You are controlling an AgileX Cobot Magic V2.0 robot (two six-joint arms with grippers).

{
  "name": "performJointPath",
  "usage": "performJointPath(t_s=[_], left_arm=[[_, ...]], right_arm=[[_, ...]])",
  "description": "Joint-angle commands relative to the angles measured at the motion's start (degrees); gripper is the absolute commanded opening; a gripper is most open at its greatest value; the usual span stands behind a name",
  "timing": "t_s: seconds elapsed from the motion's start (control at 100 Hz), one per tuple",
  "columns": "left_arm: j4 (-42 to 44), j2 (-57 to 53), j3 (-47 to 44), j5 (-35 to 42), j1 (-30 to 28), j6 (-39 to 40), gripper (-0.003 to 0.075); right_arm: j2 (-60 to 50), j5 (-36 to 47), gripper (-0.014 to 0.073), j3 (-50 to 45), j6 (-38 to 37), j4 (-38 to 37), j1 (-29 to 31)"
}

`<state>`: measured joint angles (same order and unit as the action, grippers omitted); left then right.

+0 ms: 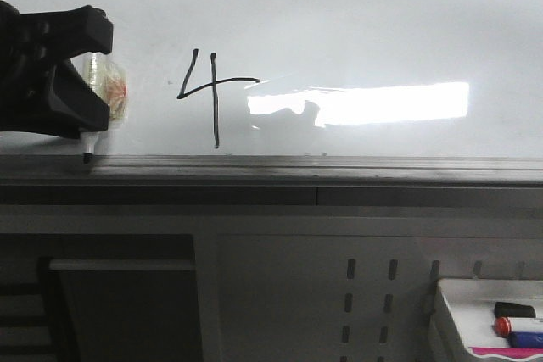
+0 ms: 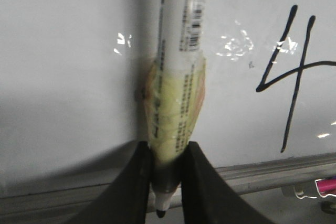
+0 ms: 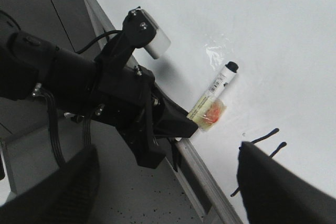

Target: Write number 4 on whiteboard

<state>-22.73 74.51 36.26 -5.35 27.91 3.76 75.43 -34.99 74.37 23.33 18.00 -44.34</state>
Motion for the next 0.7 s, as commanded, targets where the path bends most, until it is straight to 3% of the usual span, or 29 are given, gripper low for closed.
performJointPath(t_s=[0.0,0.2,0.42,0.52,0.62,0.69], left_arm=[[-0.86,-0.11,1.82,4.37,-0.12,0.43,-0.0020],[-1.15,-0.23,1.82,5.35,-0.12,0.43,0.0007],[-1.15,-2.28,1.82,6.80,-0.12,0.43,0.0269],[-0.87,-3.85,1.82,7.05,-0.12,-0.07,0.0307],[1.25,-6.36,1.82,6.94,-0.12,-0.07,0.0305],[3.07,-9.14,1.82,6.01,-0.12,-0.07,0.0305]], right_arm=[[-2.30,3.05,0.0485,1.66,0.40,0.57,0.37],[-2.30,2.80,0.0485,1.66,0.40,0.57,0.37],[-2.30,1.89,0.0484,1.66,0.40,0.57,0.37],[-2.30,1.26,0.0463,1.66,0.40,0.57,0.37],[-2.30,0.83,0.0358,1.66,0.40,-1.65,0.37],[-2.88,0.60,0.0195,1.66,0.40,-2.40,0.37]])
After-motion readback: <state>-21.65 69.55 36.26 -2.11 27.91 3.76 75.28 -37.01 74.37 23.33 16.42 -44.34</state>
